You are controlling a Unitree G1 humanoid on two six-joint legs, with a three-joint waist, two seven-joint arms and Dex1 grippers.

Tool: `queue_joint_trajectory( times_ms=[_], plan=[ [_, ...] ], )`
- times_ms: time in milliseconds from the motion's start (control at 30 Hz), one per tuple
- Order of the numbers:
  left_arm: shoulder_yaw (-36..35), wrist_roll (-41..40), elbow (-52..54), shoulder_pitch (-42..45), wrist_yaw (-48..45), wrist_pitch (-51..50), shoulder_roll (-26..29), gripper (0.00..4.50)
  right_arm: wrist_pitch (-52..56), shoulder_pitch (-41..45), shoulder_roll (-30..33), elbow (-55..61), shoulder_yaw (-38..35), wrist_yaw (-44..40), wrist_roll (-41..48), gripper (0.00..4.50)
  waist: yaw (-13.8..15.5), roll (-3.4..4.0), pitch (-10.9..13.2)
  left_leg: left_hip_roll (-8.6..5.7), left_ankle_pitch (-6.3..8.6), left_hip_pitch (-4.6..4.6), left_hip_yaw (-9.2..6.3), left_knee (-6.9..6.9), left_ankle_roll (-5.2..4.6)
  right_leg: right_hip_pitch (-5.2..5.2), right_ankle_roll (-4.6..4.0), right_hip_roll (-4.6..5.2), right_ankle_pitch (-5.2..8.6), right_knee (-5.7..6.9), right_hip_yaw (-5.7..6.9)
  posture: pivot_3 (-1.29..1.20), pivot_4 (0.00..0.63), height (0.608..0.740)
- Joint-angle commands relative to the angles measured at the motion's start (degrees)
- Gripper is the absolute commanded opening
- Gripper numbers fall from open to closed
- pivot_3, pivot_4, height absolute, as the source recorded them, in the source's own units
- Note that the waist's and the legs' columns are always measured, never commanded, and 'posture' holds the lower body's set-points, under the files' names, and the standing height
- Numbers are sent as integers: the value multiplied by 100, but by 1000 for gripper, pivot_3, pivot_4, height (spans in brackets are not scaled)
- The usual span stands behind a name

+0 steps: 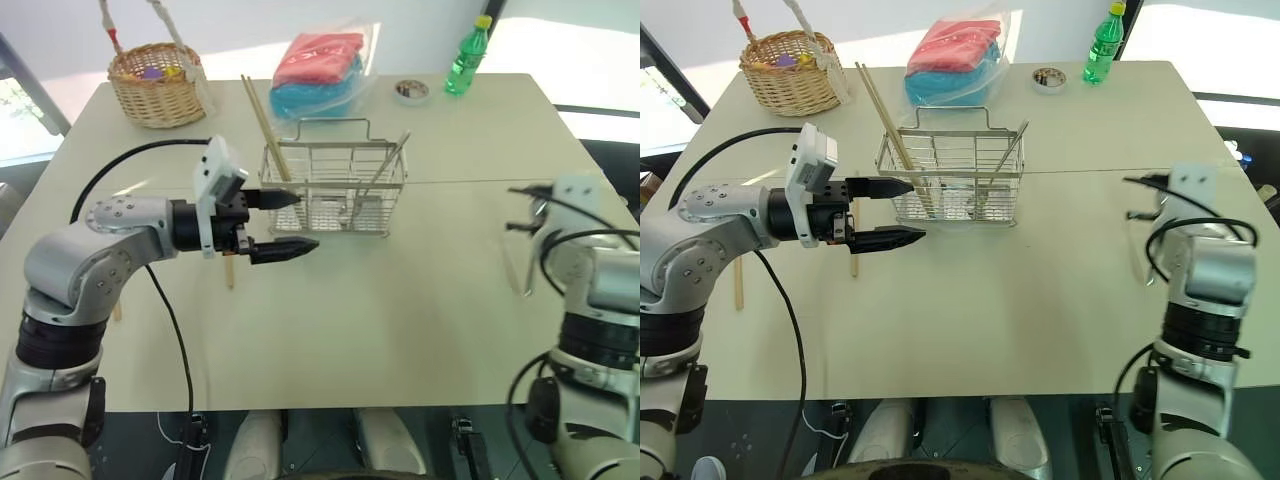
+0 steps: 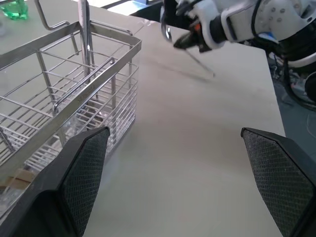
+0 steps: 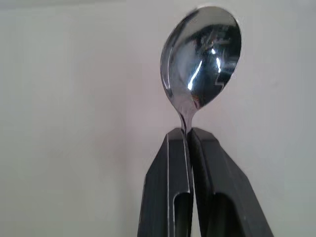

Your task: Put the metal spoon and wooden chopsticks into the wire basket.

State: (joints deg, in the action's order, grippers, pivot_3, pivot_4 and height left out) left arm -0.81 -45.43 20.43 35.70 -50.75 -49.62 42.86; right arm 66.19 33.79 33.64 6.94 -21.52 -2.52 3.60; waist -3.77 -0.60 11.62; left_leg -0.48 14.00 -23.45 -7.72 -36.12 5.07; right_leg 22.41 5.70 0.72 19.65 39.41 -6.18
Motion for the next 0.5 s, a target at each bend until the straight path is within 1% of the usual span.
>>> queue_joint_trajectory(
  times_ms=[33,167,300,400,500],
  plan=[
    [-100,67,8,149,-32,160,-24,4500,-972,481,-105,462,48,-202,211,84,-82,1,0,5,0,3,0,2,0,0,-1,-5,0,1,-1,0,150,740],
    [-123,118,-88,242,-7,201,-94,4500,-1341,1148,-726,605,75,-526,844,84,-181,3,1,19,-2,9,2,5,-3,2,-7,-17,-4,11,-2,0,150,740],
    [-165,252,-299,404,79,327,-200,4500,-1532,1768,-1436,606,101,-691,1484,84,-163,4,2,18,-7,8,-1,0,1,4,-8,-12,-4,19,0,0,150,740],
    [-193,331,-410,475,124,396,-230,4500,-1763,2106,-1824,475,201,-649,1710,84,-146,5,2,18,-7,3,-5,0,2,5,-8,-3,-4,16,3,0,150,740],
    [-224,415,-480,504,182,460,-246,4500,-1978,2287,-2083,346,321,-621,1846,84,-143,4,2,19,-8,-2,-6,3,3,6,-7,2,-4,8,5,0,150,740]
  ],
)
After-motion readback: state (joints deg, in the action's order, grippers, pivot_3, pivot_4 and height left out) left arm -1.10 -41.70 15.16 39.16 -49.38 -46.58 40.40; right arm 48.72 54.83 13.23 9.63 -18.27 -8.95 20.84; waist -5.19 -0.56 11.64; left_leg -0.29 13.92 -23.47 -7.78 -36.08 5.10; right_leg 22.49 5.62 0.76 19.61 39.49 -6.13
